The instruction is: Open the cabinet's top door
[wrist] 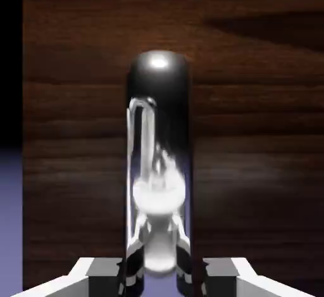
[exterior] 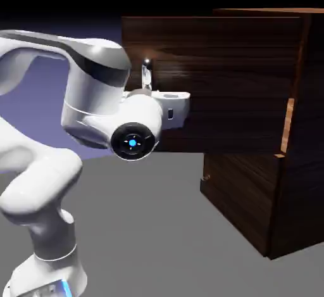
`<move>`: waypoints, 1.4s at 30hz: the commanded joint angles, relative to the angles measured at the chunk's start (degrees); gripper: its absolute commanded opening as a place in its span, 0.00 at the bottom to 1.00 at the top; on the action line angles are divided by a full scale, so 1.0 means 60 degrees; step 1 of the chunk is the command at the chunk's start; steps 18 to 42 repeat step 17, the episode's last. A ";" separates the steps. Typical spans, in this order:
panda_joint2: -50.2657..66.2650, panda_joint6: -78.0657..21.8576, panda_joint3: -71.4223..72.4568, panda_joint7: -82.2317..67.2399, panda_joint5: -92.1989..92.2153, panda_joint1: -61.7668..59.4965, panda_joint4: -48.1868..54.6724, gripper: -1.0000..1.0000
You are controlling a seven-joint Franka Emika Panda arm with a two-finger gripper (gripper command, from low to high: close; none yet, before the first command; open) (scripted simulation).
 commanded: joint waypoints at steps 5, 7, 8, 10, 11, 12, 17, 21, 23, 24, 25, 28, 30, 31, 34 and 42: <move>0.1732 -0.1433 -0.1098 -0.0770 -0.0974 0.0692 0.1503 0.00; 0.2424 -0.2030 -0.1498 -0.1094 -0.1282 0.0977 0.2140 0.00; 0.2770 -0.2333 -0.1687 -0.1262 -0.1420 0.1114 0.2464 0.00; 0.3462 -0.2943 -0.2047 -0.1610 -0.1666 0.1374 0.3116 0.00; 0.3809 -0.3250 -0.2216 -0.1792 -0.1775 0.1493 0.3444 0.00; 0.4155 -0.3559 -0.2378 -0.1979 -0.1879 0.1606 0.3772 0.00; 0.5140 -0.4431 -0.2774 -0.2545 -0.2132 0.1849 0.4705 1.00; 0.5140 -0.4431 -0.2774 -0.2545 -0.2132 0.1849 0.4705 1.00; 0.5140 -0.4431 -0.2774 -0.2545 -0.2132 0.1849 0.4705 1.00; 0.5140 -0.4431 -0.2774 -0.2545 -0.2132 0.1849 0.4705 1.00; 0.5140 -0.4431 -0.2774 -0.2545 -0.2132 0.1849 0.4705 1.00; 0.5140 -0.4431 -0.2774 -0.2545 -0.2132 0.1849 0.4705 1.00; 0.5140 -0.4431 -0.2774 -0.2545 -0.2132 0.1849 0.4705 1.00; 0.5140 -0.4431 -0.2774 -0.2545 -0.2132 0.1849 0.4705 1.00; 0.5140 -0.4431 -0.2774 -0.2545 -0.2132 0.1849 0.4705 1.00; 0.5140 -0.4431 -0.2774 -0.2545 -0.2132 0.1849 0.4705 1.00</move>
